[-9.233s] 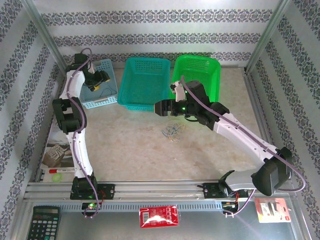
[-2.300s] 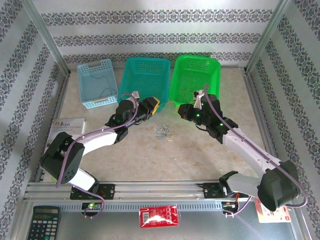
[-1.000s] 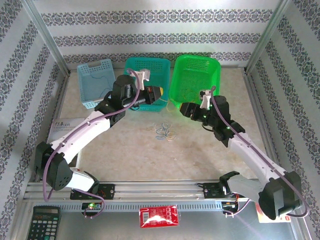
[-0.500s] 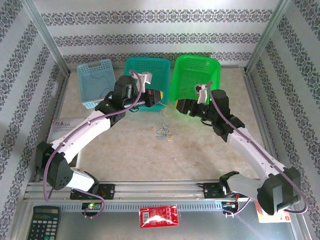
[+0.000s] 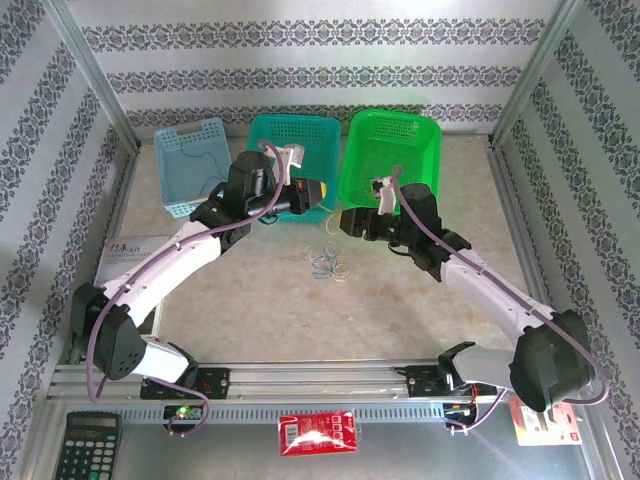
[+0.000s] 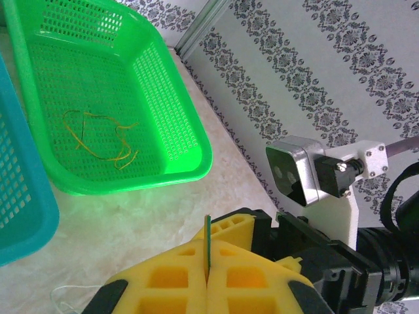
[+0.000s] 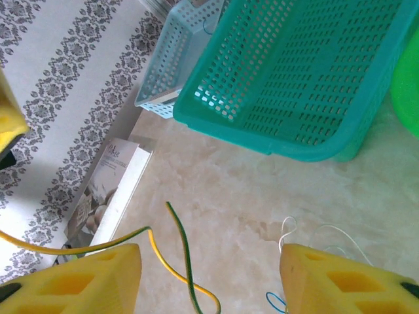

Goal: Untangle the cables

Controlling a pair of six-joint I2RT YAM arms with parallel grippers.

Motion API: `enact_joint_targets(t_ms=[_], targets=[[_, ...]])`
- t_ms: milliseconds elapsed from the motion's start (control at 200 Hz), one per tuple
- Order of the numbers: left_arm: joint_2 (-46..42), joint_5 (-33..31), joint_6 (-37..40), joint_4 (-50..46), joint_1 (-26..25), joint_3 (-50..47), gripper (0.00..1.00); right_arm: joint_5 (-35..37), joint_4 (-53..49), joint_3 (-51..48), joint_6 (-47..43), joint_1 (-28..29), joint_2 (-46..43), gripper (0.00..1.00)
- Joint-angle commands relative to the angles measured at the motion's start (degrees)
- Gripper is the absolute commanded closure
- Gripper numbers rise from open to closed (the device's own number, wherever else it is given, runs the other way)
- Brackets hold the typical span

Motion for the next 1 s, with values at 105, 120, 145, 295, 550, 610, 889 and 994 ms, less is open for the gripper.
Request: enact_joint_targets(t_ms=[105, 120, 145, 295, 550, 610, 889, 994], targets=[[-1.0, 1.0, -0.7, 1.7, -0.8, 2.0, 1.00, 0.2, 5.4, -0.2, 0.9, 0.4, 3.5, 0.66], [-1.0, 1.0, -0.7, 1.8, -0.8, 1.9, 1.00, 0.2, 5.5, -0.1, 1.0, 0.3, 3.7, 0.69], [-1.1, 0.9, -0.8, 1.9, -0.8, 1.7, 1.00, 0.3, 5.9, 0.0, 1.2, 0.1, 3.9, 0.75], [-2.2, -0.8, -1.0, 2.6, -0.8, -0.9, 1.00, 0.5, 6.1, 2.0, 2.2, -4.8, 3.8, 1.00], [-5.2, -3.1, -4.0, 10.9, -0.8, -11.7, 1.00, 4.3, 5.1, 9.4, 7.5, -15.8, 2.4, 1.00], [-5.4, -3.1, -4.9, 13.6, -0.8, -14.1, 1.00, 5.8, 5.4, 10.8, 8.2, -16.2, 2.3, 1.00], [-3.7, -1.7, -6.1, 18.0, -0.7, -16.7, 0.64, 11.0, 5.8, 19.2, 7.6, -18.0, 6.2, 1.00], [-3.6, -2.4, -5.6, 18.0, -0.7, -16.2, 0.26, 13.2, 5.0, 23.0, 6.6, -19.2, 9.6, 1.00]])
